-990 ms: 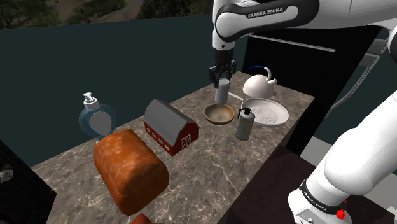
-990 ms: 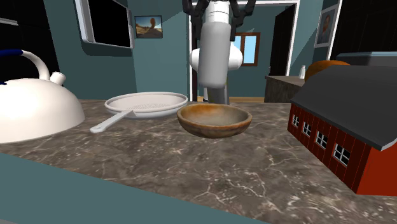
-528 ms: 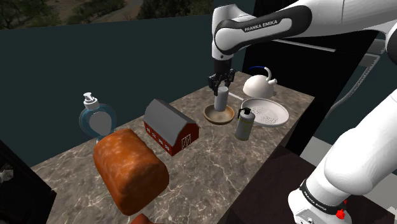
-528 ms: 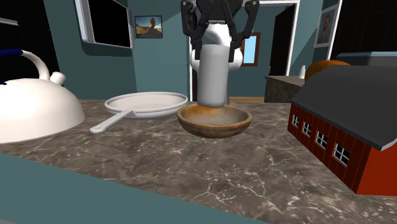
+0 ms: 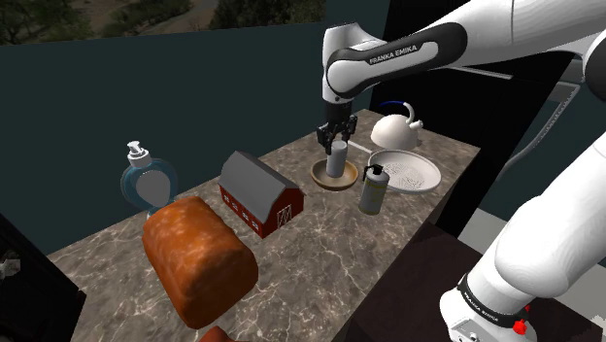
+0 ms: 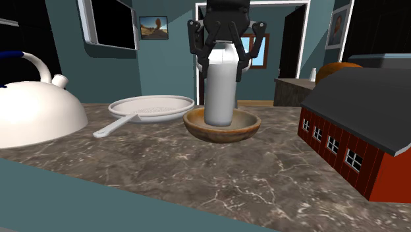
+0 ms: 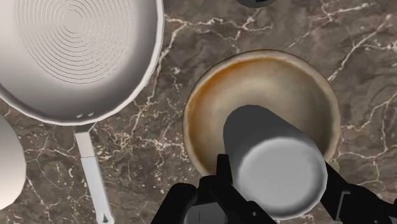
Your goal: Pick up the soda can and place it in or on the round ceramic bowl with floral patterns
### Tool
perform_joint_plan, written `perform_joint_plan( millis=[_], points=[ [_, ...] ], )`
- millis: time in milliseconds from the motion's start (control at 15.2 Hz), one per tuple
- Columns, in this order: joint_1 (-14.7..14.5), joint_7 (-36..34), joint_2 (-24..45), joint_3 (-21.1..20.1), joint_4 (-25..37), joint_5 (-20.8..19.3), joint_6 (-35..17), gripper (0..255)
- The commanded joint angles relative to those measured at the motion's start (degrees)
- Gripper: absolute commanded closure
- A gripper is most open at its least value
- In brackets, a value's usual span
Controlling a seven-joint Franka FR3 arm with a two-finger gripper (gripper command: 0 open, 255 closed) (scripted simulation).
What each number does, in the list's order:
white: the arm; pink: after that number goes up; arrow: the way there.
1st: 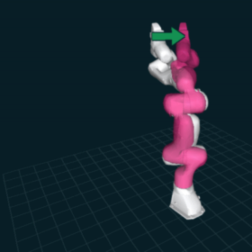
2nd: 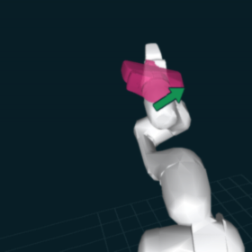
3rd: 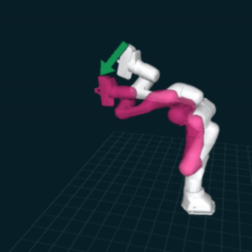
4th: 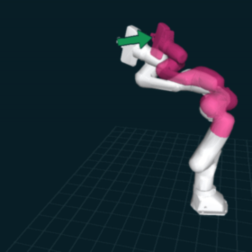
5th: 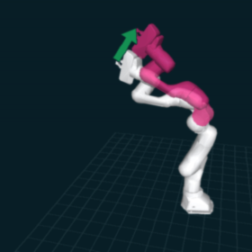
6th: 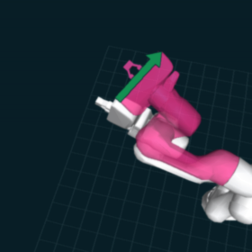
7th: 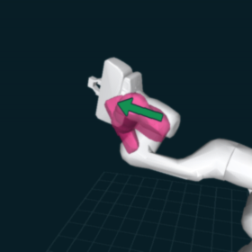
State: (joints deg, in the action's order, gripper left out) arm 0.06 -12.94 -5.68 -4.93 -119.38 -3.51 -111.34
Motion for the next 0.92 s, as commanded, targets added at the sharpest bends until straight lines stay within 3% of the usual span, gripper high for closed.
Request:
perform_joint_plan(
  millis=[0, 264, 330, 660, 858],
  points=[
    [0.0, 0.0, 0.0, 0.0, -0.1, 0.0, -0.1, 255],
    [0.0, 0.0, 0.0, 0.0, -0.1, 0.0, -0.1, 255],
    [0.0, 0.0, 0.0, 0.0, -0.1, 0.0, -0.1, 0],
    [0.0, 0.0, 0.0, 0.0, -0.1, 0.0, -0.1, 0],
    [-0.1, 0.1, -0.8, -0.1, 4.9, 0.2, 5.6, 0]
  ],
)
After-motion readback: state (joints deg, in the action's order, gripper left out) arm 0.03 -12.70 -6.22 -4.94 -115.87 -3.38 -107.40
